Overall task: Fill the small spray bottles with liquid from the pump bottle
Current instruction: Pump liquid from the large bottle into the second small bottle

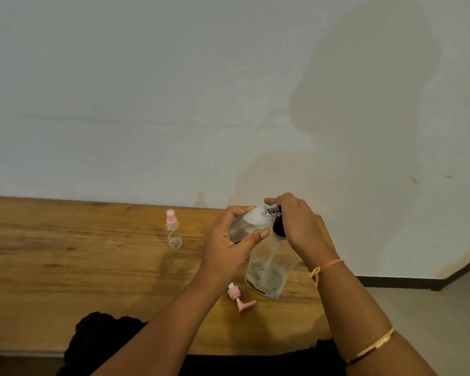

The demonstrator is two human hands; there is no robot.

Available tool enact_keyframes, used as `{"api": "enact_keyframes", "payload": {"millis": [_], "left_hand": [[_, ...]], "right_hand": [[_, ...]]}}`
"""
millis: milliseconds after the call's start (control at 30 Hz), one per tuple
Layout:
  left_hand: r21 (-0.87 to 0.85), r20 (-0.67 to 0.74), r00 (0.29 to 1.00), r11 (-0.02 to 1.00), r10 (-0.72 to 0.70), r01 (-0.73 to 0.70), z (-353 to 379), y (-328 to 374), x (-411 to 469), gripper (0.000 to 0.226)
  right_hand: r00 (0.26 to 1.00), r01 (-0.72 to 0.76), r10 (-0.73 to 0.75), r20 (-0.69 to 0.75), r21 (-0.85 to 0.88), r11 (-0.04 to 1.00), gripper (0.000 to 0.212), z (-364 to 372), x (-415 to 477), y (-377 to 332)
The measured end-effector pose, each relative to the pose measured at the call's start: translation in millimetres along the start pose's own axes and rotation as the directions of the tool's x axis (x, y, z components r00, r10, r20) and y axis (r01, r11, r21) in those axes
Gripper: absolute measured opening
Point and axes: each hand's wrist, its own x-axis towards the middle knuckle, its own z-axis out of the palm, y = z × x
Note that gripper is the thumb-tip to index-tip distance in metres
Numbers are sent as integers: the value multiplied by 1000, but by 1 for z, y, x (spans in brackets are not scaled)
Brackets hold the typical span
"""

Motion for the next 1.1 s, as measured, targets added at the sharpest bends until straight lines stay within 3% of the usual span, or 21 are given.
{"api": "enact_keyframes", "payload": {"millis": [300, 700, 833, 1100], "left_hand": [[-40, 18, 1000, 999, 10, -10, 0, 4, -2, 35], [15, 8, 1000, 1000, -22, 22, 0, -4, 1, 36], [-18, -3, 1000, 1000, -13, 13, 2, 1, 0, 37], [-80, 11, 1000, 997, -13, 13, 3, 5, -1, 36]], "right_hand": [[1000, -4, 4, 6, 62, 998, 39, -1, 1, 1], [998, 40, -43, -39, -84, 996, 38, -1, -1, 6], [1000, -17, 16, 23, 10, 1000, 43, 1, 0, -2], [994, -61, 62, 85, -3, 998, 44, -6, 3, -3]]}}
